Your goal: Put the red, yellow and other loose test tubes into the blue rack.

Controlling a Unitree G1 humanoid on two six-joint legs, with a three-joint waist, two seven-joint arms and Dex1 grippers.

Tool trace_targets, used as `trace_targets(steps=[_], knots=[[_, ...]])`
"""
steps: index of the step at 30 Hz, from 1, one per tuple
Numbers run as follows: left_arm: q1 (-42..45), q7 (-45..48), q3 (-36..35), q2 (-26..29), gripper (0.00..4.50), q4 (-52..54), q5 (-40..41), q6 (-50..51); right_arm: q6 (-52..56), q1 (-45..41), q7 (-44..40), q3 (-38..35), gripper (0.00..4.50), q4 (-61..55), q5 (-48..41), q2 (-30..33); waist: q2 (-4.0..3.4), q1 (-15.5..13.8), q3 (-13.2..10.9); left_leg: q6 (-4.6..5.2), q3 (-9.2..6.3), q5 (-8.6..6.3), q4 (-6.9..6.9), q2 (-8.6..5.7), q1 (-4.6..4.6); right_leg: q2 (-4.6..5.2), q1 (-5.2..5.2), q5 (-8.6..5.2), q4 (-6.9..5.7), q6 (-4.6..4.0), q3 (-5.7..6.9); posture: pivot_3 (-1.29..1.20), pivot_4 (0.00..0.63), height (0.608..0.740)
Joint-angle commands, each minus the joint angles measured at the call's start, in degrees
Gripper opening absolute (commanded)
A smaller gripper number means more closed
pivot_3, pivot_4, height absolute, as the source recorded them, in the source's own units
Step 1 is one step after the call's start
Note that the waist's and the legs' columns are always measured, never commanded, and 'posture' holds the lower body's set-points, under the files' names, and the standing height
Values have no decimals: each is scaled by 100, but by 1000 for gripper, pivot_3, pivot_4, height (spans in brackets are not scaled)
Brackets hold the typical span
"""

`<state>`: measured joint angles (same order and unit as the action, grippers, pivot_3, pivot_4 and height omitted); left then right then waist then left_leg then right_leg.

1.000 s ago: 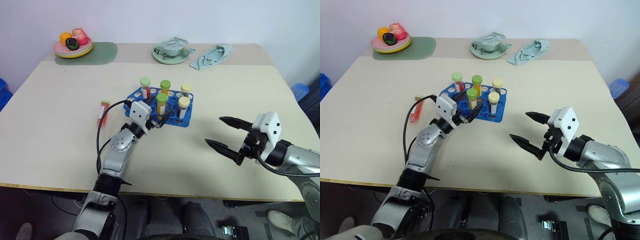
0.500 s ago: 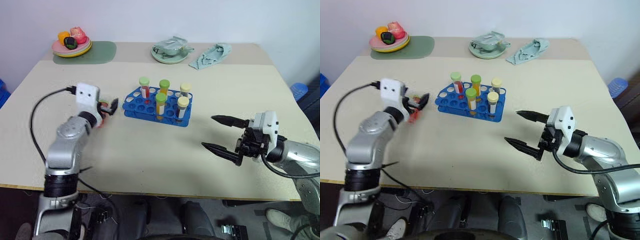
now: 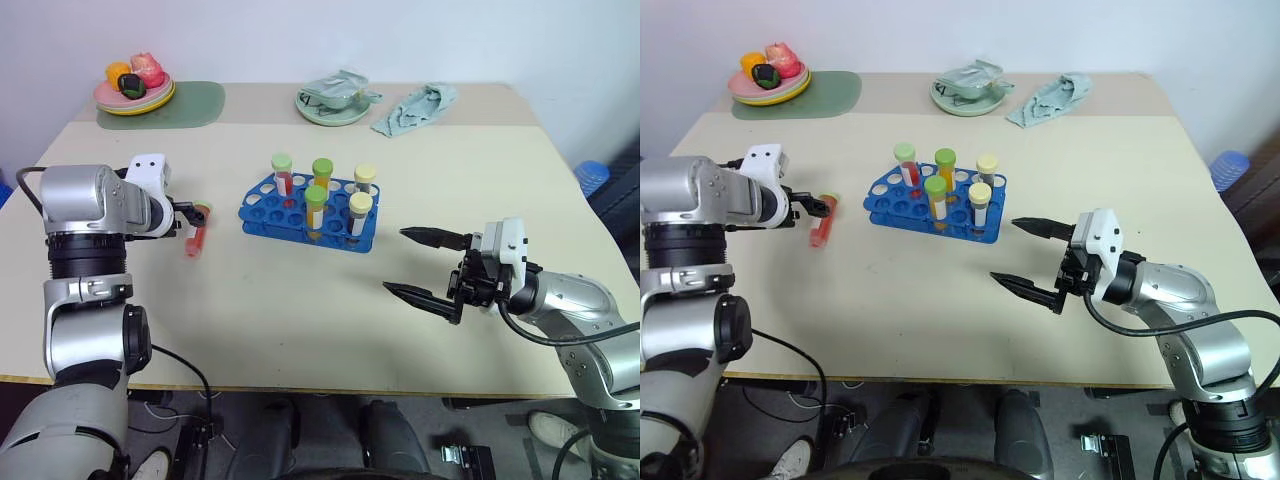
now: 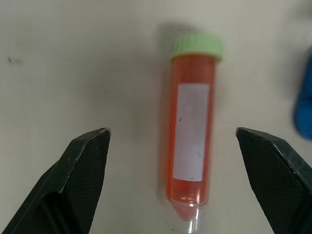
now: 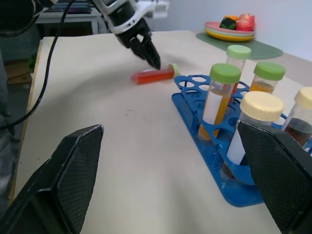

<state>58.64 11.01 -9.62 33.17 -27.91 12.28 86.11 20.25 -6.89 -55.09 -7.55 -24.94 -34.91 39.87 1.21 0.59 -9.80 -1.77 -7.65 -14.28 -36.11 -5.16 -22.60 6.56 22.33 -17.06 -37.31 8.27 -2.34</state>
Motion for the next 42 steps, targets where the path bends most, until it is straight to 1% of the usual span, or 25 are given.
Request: trace_targets(steps=[1, 6, 9, 12, 13, 16, 18, 19, 20, 22, 24, 31, 33, 35, 37, 38, 39, 40, 42], knots=[[462, -1, 241, -11, 4213, -839, -265, -638, -167, -8, -20, -143, 4500, -108, -12, 15, 1, 1, -1, -1, 0, 0, 0, 0, -2, 0, 2, 0, 0, 0, 0, 0, 150, 740], [834, 28, 347, -148, 4213, -1924, -446, -1428, -211, 96, 23, -177, 4500, -164, -6, 5, 1, 3, -1, -2, 1, 1, -3, -1, -18, 2, 17, 0, -1, 0, 0, 0, 150, 740], [1035, -24, 283, -261, 4213, -2591, -485, -1785, -249, 151, 55, -181, 4500, -189, 12, -7, 2, 3, -1, -6, 1, 4, -13, -2, -47, 2, 44, 1, -12, 0, 0, 0, 150, 740], [1167, -79, 284, -355, 3406, -3027, -560, -2123, -256, 163, 115, -208, 4500, -208, 14, -4, 2, 1, -1, -35, 0, 21, -15, -3, -59, 3, 57, 1, -21, 1, 0, 0, 150, 740], [1201, -120, 249, -368, 2970, -3157, -573, -2227, -250, 161, 133, -215, 4500, -216, 7, 4, 2, 1, -1, -36, 1, 21, -16, -3, -59, 3, 56, 1, -22, 0, 0, 0, 150, 740], [1276, 6, 287, -368, 2970, -3448, -619, -2435, -232, 160, 173, -217, 4500, -243, -7, 21, -1, 3, 1, -35, 1, 21, -16, -5, -58, 3, 56, 1, -25, 1, 0, 0, 150, 740], [1318, -13, 278, -380, 2548, -3552, -635, -2518, -214, 154, 201, -211, 4500, -264, -17, 29, -2, 4, 1, -35, 1, 22, -17, -5, -57, 3, 56, 1, -29, 1, 0, 0, 150, 740], [1331, -76, 246, -387, 2254, -3604, -637, -2557, -203, 143, 219, -204, 4500, -270, -20, 30, -2, 4, 1, -34, 0, 22, -17, -6, -57, 3, 56, 1, -31, 1, 0, 0, 150, 740], [1342, -108, 227, -391, 2254, -3644, -641, -2582, -196, 133, 233, -198, 4500, -272, -22, 32, -2, 4, 1, -34, 0, 22, -19, -5, -57, 3, 56, 1, -31, 1, 0, 0, 150, 740], [1352, -24, 262, -396, 1490, -3694, -658, -2618, -187, 114, 252, -180, 4500, -268, -22, 31, -2, 5, 1, -34, 0, 22, -19, -6, -57, 4, 56, 1, -32, 1, 0, 0, 150, 740], [1358, -93, 216, -397, 861, -3721, -645, -2619, -179, 74, 265, -147, 4500, -251, -16, 25, -2, 6, 2, -35, 0, 22, -20, -6, -57, 4, 56, 1, -33, 1, 0, 0, 150, 740], [1310, -68, 161, -330, 824, -3435, -637, -2464, -136, -83, 266, -86, 4500, -183, -7, 27, -2, 10, 2, -34, 0, 22, -25, -7, -58, 4, 58, 1, -40, 1, 0, 0, 150, 740], [1130, 306, 101, -273, 824, -2605, -414, -2396, -105, -119, 275, -85, 4500, -189, -11, 33, -1, 15, 1, -35, 0, 22, -27, -7, -61, 4, 61, 1, -41, 1, 0, 0, 150, 740], [937, 627, -162, -255, 824, -1631, -5, -1971, -86, -119, 261, -113, 4500, -188, -25, 55, 3, 21, -1, -37, 0, 23, -37, -5, -81, 4, 85, 1, -56, 1, -2, 0, 150, 740], [554, 690, -483, -310, 824, -340, 352, -1604, -83, -92, 223, -156, 4500, -181, -34, 92, 3, 24, -2, -40, -1, 25, -65, -3, -112, 2, 115, 1, -77, 0, -2, 0, 150, 740], [298, 688, -619, -356, 824, 466, 519, -1453, -64, -92, 216, -177, 4500, -187, -49, 110, 3, 36, -2, -40, -3, 25, -74, -2, -124, 1, 122, 1, -79, 0, -2, 0, 150, 740], [83, 652, -790, -439, 824, 1178, 686, -1280, -46, -92, 206, -203, 4500, -188, -71, 129, 3, 42, -2, -40, -2, 24, -81, -1, -131, 2, 126, 1, -79, 0, -3, 0, 150, 740], [-164, 541, -1023, -588, 824, 1905, 818, -1320, -18, -98, 201, -225, 4500, -189, -96, 151, 2, 44, -1, -39, 0, 24, -86, -1, -134, 2, 127, 1, -80, 0, -7, 0, 150, 740], [-570, 372, -1446, -922, 824, 2954, 1050, -1526, 27, -106, 175, -262, 4500, -176, -132, 194, 0, 17, 0, -39, 1, 23, -91, -1, -133, 4, 124, 2, -79, 0, -8, 0, 150, 740]])
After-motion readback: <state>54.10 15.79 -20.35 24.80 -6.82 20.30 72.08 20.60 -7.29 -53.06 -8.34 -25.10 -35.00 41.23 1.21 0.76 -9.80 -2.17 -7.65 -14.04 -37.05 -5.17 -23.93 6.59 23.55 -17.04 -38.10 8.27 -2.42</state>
